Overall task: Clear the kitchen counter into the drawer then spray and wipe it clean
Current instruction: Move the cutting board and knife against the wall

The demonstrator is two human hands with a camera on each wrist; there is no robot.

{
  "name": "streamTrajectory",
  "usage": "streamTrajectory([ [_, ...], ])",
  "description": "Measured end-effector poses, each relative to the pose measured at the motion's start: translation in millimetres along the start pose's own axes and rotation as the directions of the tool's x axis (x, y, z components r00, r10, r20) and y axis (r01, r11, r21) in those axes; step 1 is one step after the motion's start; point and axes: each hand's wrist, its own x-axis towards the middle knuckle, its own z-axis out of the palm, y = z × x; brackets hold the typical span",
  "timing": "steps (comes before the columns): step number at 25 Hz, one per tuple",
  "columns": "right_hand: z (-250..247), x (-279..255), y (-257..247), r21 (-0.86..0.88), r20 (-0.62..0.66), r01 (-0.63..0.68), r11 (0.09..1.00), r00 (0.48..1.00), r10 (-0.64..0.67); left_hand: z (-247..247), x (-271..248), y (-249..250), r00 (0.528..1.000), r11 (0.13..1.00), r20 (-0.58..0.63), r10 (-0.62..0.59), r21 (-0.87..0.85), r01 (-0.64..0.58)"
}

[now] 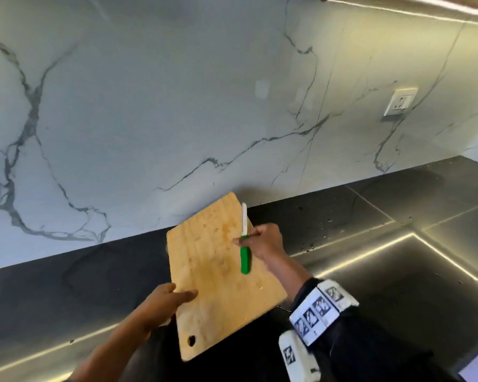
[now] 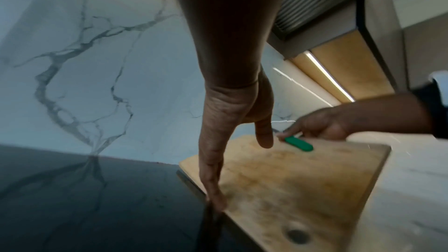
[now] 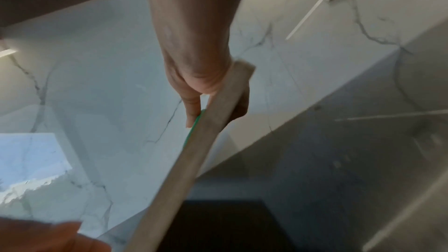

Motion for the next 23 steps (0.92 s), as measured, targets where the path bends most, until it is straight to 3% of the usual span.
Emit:
streamTrajectory([
  [2,-4.0,13.2,-39.1,-0.136,0.075,0.191,0.972,0.980,-0.182,-11.4,2.8,15.8,0.983,0.978,-0.075,0.168,0.141,-0.156],
  [5,-4.4,26.7,-97.4,-0.346,0.256,0.497,0.796,0.866,-0.429,-42.5,21.3,47.4,0.875,0.923,-0.320,0.364,0.253,-0.291],
  [8,4.5,36.7,-133.3,-0.474,0.492,0.709,0.522,0.705,-0.511,-77.9,46.5,71.8,0.757,0.893,-0.474,0.450,0.230,-0.387],
  [10,7.8,49.2,-145.0,-0.495,0.557,0.747,0.445,0.665,-0.497,-91.3,54.2,83.9,0.686,0.875,-0.544,0.483,0.277,-0.396],
  [11,8.1,57.0,-147.7,-0.491,0.565,0.750,0.444,0.662,-0.492,-95.6,57.8,87.2,0.675,0.875,-0.556,0.484,0.301,-0.379],
  [15,15.8,87.9,-138.2,-0.401,0.524,0.759,0.513,0.649,-0.551,-98.3,65.0,87.9,0.705,0.871,-0.523,0.479,0.384,-0.307],
  [18,27.4,100.6,-124.0,-0.296,0.372,0.756,0.584,0.654,-0.658,-98.7,75.1,90.0,0.664,0.876,-0.575,0.478,0.371,-0.309],
  [20,26.6,104.9,-110.5,-0.291,0.209,0.726,0.622,0.683,-0.700,-101.7,84.2,90.3,0.648,0.878,-0.593,0.478,0.352,-0.325],
  [23,15.2,108.1,-82.1,-0.259,0.055,0.632,0.731,0.765,-0.642,-106.7,97.7,85.7,0.658,0.893,-0.603,0.451,0.299,-0.337],
])
